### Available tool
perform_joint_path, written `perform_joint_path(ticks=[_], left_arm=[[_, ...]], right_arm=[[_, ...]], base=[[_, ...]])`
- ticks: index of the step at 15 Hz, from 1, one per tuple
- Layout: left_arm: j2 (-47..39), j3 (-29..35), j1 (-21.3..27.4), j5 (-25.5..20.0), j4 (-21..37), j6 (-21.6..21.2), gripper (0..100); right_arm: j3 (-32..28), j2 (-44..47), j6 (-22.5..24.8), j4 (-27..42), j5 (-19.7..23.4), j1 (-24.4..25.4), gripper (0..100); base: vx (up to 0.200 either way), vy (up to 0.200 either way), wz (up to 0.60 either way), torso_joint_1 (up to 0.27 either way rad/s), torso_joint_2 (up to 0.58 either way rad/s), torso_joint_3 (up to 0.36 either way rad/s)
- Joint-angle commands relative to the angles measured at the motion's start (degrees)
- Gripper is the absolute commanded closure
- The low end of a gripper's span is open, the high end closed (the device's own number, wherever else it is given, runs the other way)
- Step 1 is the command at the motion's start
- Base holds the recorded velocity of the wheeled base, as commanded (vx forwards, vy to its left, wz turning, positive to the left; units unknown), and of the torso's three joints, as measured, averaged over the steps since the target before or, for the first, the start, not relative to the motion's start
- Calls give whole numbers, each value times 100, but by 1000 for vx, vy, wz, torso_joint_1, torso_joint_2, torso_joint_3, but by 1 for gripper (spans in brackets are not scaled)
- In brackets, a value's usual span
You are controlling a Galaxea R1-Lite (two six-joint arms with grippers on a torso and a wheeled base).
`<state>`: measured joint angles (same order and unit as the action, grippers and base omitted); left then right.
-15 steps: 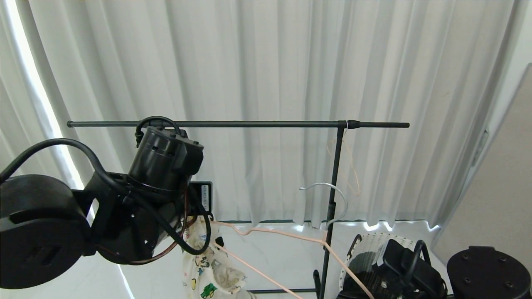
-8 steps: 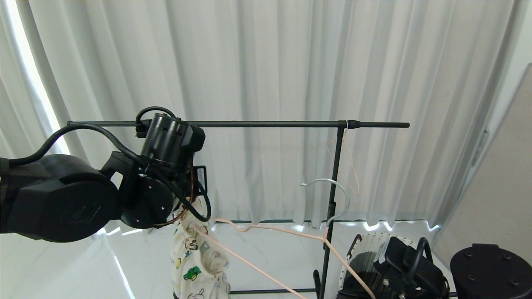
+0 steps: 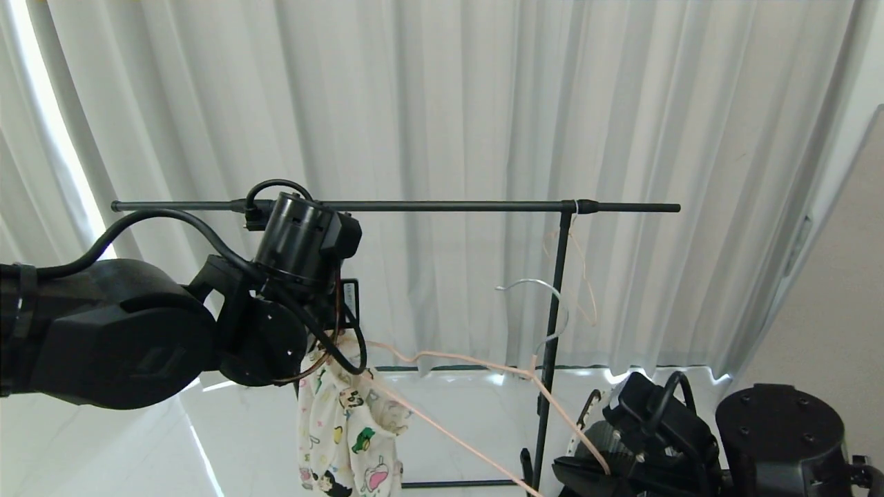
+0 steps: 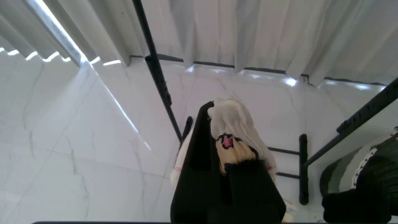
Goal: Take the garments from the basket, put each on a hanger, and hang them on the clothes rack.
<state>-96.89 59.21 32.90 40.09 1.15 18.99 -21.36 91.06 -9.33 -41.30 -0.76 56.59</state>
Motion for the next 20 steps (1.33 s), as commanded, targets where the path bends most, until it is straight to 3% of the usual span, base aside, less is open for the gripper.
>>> perform_joint_path(ticks=[1,8,16,20], left_arm=[[21,3,32,7,0,-1,100],[30,20,577,7,0,17,100],[39,-15,1930,-10,-519,8,100],[39,-24,2352,-10,-888,-1,100]], right_arm=[[-167,157,1,-1,-12,-218,100],[-439,307,10,-62,-4,-139,100],[-791,931,10,-168,-56,-60,100],[-940,1177,1,-168,-65,63,100]], base=[[0,0,0,0,0,0],[0,0,0,0,0,0],[0,0,0,0,0,0],[0,0,0,0,0,0]])
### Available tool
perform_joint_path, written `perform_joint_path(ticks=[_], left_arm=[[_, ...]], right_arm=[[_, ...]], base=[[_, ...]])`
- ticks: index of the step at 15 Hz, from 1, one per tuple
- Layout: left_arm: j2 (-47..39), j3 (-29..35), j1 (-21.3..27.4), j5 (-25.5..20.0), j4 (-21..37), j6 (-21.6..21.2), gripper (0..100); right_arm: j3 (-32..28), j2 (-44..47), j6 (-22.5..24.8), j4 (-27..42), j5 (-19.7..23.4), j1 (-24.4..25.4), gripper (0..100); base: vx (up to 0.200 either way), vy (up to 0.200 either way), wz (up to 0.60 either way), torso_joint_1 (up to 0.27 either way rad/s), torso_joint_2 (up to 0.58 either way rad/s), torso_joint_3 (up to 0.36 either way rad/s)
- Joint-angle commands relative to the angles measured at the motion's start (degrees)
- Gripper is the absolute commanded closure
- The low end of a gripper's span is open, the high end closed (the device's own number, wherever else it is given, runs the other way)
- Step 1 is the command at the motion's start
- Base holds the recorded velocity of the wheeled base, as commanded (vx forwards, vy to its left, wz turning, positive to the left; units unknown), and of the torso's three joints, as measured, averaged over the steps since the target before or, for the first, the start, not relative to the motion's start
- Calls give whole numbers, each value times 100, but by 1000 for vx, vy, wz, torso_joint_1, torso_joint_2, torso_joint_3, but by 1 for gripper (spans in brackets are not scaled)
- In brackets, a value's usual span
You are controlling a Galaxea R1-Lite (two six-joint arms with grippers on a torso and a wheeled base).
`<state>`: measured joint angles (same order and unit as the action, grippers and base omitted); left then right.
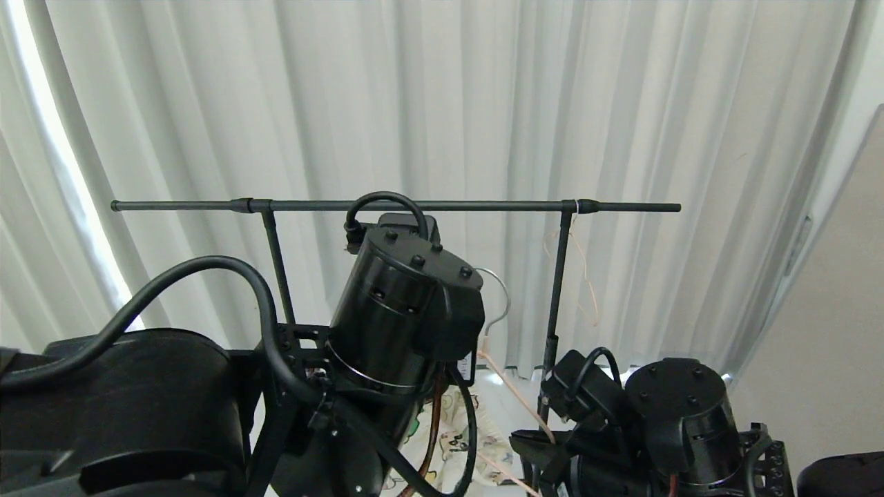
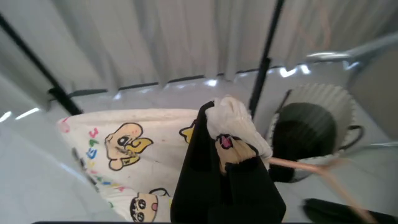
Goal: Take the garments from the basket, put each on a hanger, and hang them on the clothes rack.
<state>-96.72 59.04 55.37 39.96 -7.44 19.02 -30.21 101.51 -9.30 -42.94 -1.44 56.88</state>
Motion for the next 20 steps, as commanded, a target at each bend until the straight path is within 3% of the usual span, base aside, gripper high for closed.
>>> perform_joint_path(ticks=[1,6,7,14,17,20], left_arm=[[22,-6,132,-6,-179,-21,100],[312,-560,422,-6,-250,-21,100],[347,-613,431,-6,-355,-21,0],[443,-824,440,-23,-460,-170,0],[936,-1501,431,-23,-469,-179,0],[1823,-2652,554,-32,-469,-179,0]], right_arm=[[-126,185,-1,-4,-6,42,100],[-143,211,-107,-4,-296,34,100],[-143,211,-116,-4,-340,34,100],[-82,158,-107,-154,-568,34,100],[191,53,-54,-294,-577,34,100],[1149,-272,456,-997,-577,60,100]], base=[[0,0,0,0,0,0],[0,0,0,0,0,0],[0,0,0,0,0,0],[0,0,0,0,0,0],[0,0,0,0,0,0],[0,0,0,0,0,0]])
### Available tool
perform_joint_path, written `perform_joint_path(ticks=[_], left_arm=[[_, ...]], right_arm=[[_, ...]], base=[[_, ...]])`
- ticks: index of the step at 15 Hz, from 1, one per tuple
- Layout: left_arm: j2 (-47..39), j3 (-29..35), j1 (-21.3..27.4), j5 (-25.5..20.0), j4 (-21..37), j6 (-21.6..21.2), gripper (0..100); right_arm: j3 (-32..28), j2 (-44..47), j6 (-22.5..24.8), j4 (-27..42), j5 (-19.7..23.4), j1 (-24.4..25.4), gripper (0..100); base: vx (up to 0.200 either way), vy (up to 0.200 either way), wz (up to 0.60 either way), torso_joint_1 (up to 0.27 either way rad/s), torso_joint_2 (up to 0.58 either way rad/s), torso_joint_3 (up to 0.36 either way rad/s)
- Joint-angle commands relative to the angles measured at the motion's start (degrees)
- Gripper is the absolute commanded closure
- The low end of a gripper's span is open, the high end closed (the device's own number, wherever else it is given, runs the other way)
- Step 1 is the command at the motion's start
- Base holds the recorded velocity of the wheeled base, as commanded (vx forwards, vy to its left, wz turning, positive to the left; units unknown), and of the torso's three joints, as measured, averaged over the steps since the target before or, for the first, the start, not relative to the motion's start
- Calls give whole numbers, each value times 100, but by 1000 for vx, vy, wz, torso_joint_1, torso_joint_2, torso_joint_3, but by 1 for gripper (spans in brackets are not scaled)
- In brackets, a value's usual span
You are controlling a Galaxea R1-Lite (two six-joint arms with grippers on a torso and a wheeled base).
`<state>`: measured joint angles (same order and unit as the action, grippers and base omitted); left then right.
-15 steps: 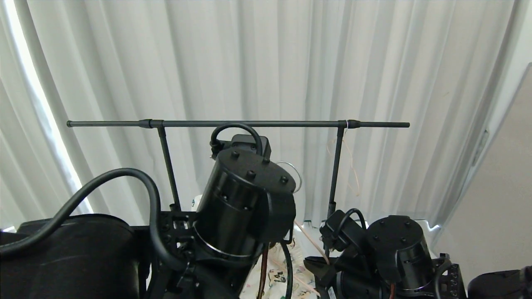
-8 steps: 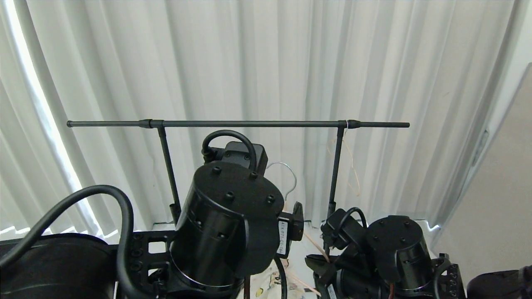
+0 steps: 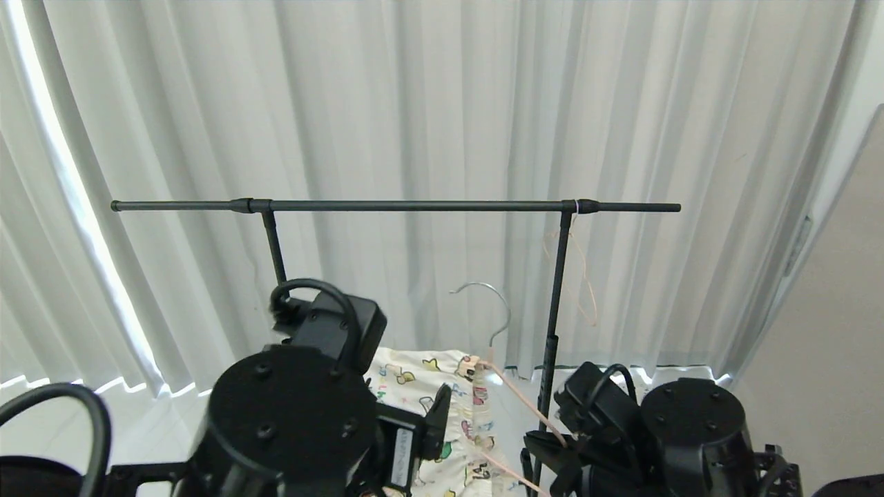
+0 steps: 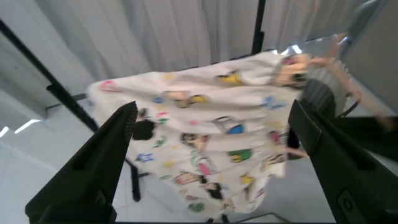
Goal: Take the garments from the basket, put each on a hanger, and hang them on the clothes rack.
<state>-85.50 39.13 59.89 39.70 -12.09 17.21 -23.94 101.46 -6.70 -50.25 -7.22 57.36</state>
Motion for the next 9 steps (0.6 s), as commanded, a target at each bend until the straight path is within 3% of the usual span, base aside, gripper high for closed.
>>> perform_joint_path(ticks=[1,5,7,9], left_arm=[[966,-995,225,-24,-4,-7,0],[1528,-1584,1121,-516,-4,-201,0],[2178,-1980,1244,-1896,5,-1317,0],[2609,-2349,849,-2995,5,-2310,0]], right_arm=[[839,-417,266,-451,45,21,100],[1507,-935,706,-521,616,74,100],[1603,-1067,1277,-521,1126,74,100],[1638,-1050,1822,-521,1478,74,100]], base=[[0,0,0,0,0,0],[0,0,0,0,0,0],[0,0,0,0,0,0],[0,0,0,0,0,0]])
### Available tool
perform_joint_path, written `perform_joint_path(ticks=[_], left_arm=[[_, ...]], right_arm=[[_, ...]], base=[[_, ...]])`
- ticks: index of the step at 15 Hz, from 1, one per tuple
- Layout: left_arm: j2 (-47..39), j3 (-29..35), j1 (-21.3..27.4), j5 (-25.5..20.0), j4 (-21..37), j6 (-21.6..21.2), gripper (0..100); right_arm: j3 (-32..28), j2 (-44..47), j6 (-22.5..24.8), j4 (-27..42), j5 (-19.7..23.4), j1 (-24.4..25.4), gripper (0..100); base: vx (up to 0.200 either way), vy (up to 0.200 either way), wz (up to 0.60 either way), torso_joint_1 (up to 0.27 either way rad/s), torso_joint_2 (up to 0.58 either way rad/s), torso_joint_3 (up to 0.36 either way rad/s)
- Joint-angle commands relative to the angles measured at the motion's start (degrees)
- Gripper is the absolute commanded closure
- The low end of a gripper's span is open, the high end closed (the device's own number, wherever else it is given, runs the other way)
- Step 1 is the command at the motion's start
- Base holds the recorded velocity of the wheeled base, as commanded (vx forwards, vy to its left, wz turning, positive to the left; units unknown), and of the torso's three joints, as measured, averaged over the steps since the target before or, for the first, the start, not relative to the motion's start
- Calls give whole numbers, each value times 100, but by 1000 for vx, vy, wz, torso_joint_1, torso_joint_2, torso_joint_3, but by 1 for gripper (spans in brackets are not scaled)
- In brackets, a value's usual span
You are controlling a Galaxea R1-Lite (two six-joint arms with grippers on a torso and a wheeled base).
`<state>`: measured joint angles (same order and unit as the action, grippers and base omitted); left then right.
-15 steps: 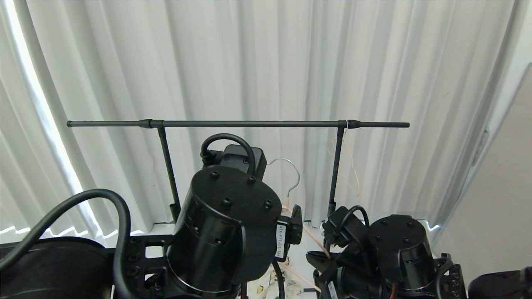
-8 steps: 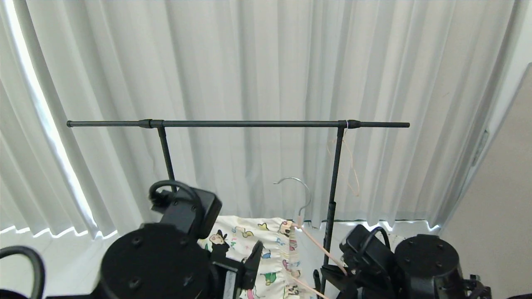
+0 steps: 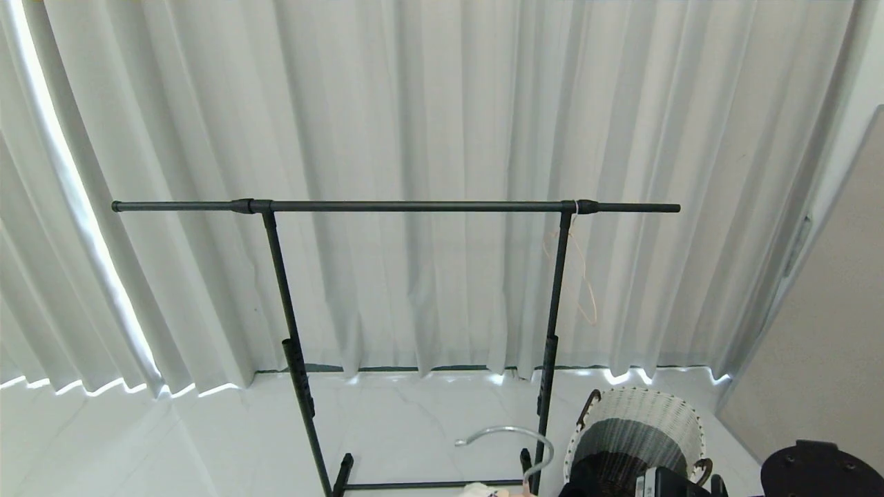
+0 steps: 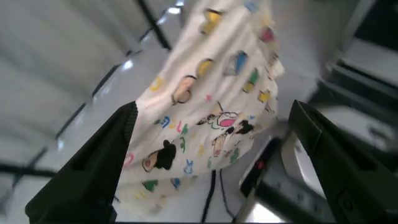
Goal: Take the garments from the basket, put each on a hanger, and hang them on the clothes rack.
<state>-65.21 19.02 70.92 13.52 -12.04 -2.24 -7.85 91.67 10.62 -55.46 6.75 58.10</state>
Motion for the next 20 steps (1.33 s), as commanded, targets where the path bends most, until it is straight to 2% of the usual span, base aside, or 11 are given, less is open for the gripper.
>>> perform_joint_path(ticks=[1,2,4,7,10,12,13,14,20], left_arm=[[623,-434,-439,-543,0,-619,0],[650,-504,-720,-710,0,-839,0],[641,-469,-773,-772,-8,-848,0],[377,-285,-782,-833,-8,-830,0],[-185,-3,-782,-842,-35,-830,0],[-467,5,-967,-842,-263,-822,0],[-686,5,-1151,-860,-615,-822,0],[-783,-3,-1257,-921,-808,-830,100],[-836,-47,-1336,-1009,-835,-857,100]], right_arm=[[20,-62,239,0,186,0,100],[20,-53,503,0,318,0,100],[20,-44,643,0,397,17,100],[-138,-9,643,0,388,307,100],[-463,79,652,0,388,342,100],[-595,61,652,0,362,342,100],[-665,35,652,0,362,342,100],[-709,26,652,0,362,342,100],[-718,52,652,0,362,342,100]], base=[[0,0,0,0,0,0],[0,0,0,0,0,0],[0,0,0,0,0,0],[0,0,0,0,0,0],[0,0,0,0,0,0],[0,0,0,0,0,0],[0,0,0,0,0,0],[0,0,0,0,0,0],[0,0,0,0,0,0]])
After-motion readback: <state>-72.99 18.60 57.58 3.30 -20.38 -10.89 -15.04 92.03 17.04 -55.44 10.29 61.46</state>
